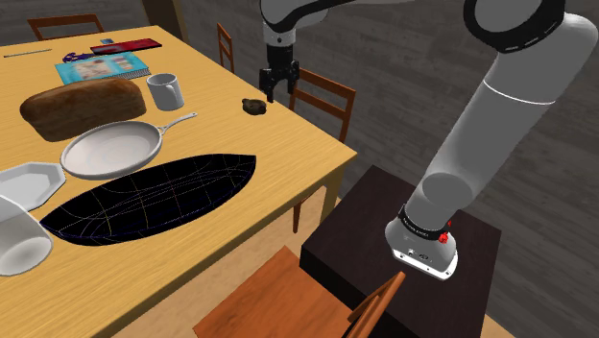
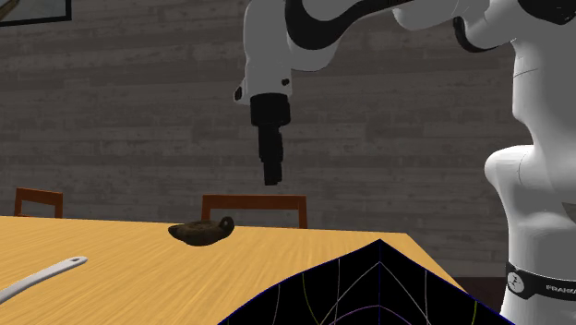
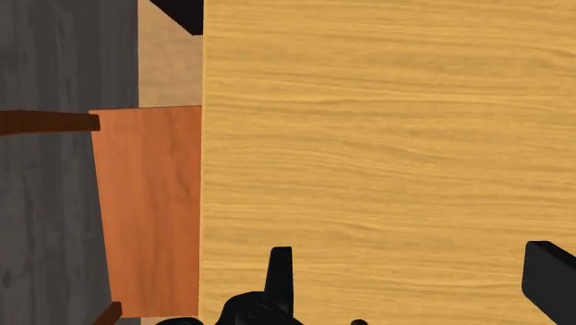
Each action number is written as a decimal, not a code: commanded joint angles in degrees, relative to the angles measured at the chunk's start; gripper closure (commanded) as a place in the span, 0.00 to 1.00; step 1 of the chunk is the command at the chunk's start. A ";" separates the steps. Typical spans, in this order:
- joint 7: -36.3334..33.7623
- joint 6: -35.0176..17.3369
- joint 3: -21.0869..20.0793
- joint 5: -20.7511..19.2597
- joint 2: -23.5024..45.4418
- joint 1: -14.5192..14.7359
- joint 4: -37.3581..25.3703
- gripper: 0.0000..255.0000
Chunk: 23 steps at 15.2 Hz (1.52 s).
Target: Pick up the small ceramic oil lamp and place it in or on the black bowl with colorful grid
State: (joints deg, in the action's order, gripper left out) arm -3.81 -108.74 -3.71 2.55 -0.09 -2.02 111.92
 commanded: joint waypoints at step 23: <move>-1.68 -5.13 0.44 -1.99 19.50 0.25 -17.09 0.00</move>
State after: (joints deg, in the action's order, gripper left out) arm -5.49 -113.87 -3.27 0.56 19.41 -1.76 94.83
